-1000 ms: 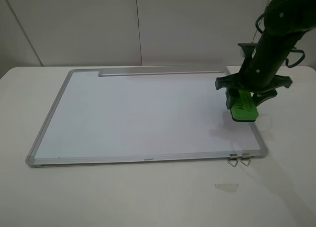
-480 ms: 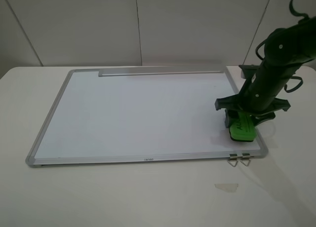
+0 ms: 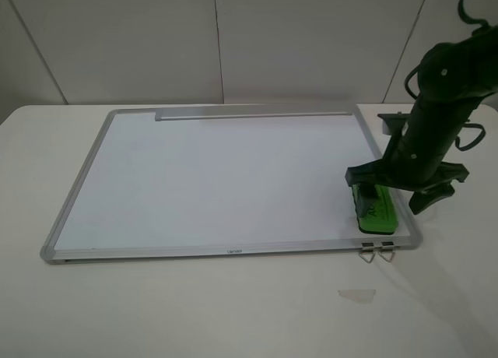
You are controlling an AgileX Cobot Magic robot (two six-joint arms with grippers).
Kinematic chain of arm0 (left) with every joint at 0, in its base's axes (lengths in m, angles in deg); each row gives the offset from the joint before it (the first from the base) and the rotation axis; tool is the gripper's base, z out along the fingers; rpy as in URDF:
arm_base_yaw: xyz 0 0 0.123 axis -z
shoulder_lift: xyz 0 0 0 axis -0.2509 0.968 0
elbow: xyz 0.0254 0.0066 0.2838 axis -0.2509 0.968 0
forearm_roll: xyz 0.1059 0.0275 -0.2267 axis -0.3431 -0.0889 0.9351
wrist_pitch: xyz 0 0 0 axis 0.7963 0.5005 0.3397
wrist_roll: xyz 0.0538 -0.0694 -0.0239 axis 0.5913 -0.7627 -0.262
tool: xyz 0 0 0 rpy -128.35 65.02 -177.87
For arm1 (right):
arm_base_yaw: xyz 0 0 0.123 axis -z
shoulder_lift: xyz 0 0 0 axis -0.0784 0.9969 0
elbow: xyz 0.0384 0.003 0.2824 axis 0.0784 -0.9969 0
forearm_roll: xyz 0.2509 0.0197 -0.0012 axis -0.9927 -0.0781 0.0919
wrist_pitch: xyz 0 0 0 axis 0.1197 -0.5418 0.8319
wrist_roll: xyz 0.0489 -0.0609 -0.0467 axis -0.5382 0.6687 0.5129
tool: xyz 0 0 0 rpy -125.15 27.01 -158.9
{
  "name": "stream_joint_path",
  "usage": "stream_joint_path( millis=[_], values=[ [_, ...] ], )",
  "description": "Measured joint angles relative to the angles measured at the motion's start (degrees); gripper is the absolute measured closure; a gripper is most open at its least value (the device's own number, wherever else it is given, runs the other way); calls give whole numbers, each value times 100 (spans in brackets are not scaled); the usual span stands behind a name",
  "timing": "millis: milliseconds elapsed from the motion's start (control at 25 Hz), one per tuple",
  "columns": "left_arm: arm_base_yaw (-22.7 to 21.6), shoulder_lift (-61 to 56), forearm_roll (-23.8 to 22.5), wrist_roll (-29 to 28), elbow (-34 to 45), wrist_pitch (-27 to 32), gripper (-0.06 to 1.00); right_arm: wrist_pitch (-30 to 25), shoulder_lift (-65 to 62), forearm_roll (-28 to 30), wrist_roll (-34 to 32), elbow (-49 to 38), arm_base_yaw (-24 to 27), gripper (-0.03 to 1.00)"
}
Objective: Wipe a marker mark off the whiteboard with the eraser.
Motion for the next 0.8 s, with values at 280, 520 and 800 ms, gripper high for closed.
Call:
stream_joint_path(
  millis=[280,520,800],
  values=[
    [0,0,0,0,0,0,26,-1408,-972,16,208,-47,0,16],
    [0,0,0,0,0,0,26,-1479,-2790,177,342,-789,0,16],
    [0,0,0,0,0,0,26,-1509,-4958,171,387,-1767,0,16]
  ],
)
